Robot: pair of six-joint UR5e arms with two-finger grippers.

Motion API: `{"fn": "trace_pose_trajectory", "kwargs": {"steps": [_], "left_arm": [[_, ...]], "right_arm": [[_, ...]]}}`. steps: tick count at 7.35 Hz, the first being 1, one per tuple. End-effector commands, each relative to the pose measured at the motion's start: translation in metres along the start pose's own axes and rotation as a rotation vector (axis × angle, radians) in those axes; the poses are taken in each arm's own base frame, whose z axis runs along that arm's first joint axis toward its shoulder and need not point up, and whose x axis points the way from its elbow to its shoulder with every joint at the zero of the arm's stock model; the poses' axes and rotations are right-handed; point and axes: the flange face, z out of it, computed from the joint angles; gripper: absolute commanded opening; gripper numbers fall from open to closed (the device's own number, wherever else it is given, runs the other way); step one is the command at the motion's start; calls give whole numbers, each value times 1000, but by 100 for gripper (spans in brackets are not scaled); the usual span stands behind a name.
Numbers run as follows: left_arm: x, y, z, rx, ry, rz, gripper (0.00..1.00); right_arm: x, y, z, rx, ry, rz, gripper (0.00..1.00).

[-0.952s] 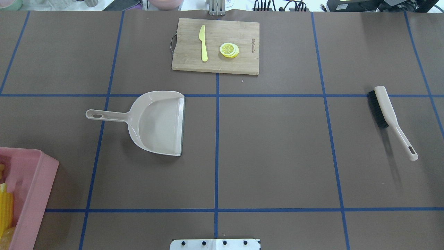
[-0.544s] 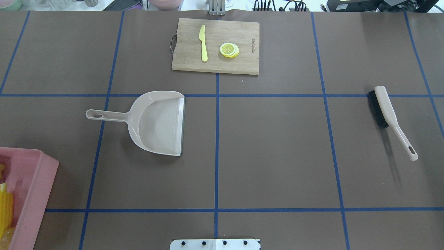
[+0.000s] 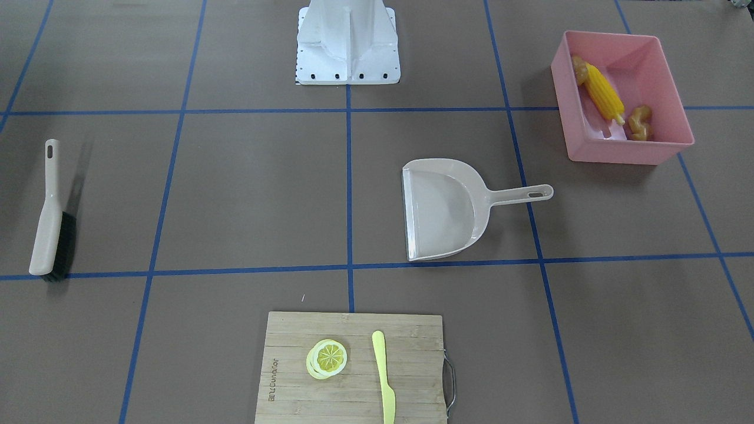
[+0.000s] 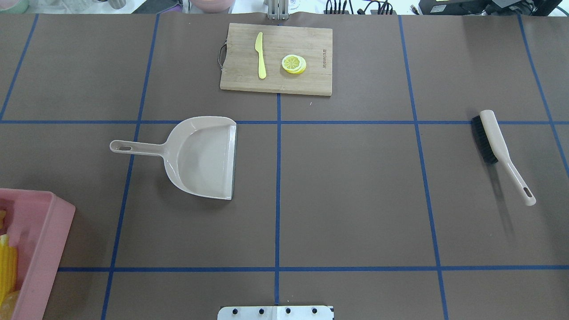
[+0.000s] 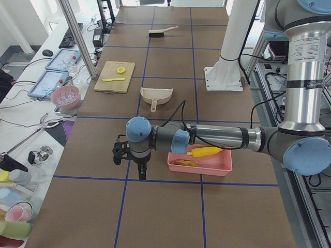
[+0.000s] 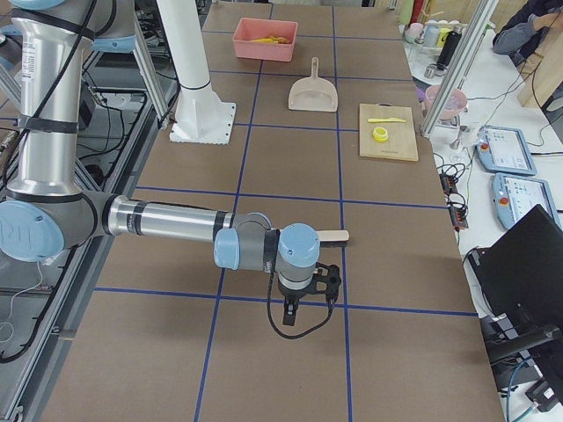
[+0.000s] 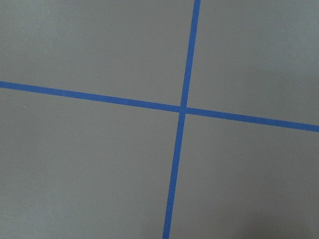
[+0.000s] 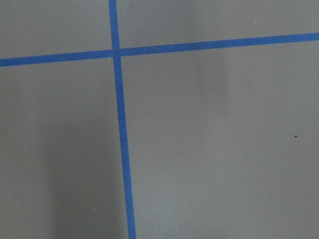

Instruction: Sweep and dump trash into bin

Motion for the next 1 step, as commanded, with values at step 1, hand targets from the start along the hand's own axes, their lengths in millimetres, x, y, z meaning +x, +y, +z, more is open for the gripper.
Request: {"fn": "trace_pose_trajectory", "kwargs": {"steps": [1], "left_arm": [[0,0,0,0,0,0,98]], "right_arm": [[0,0,0,0,-1,0,100]]}}
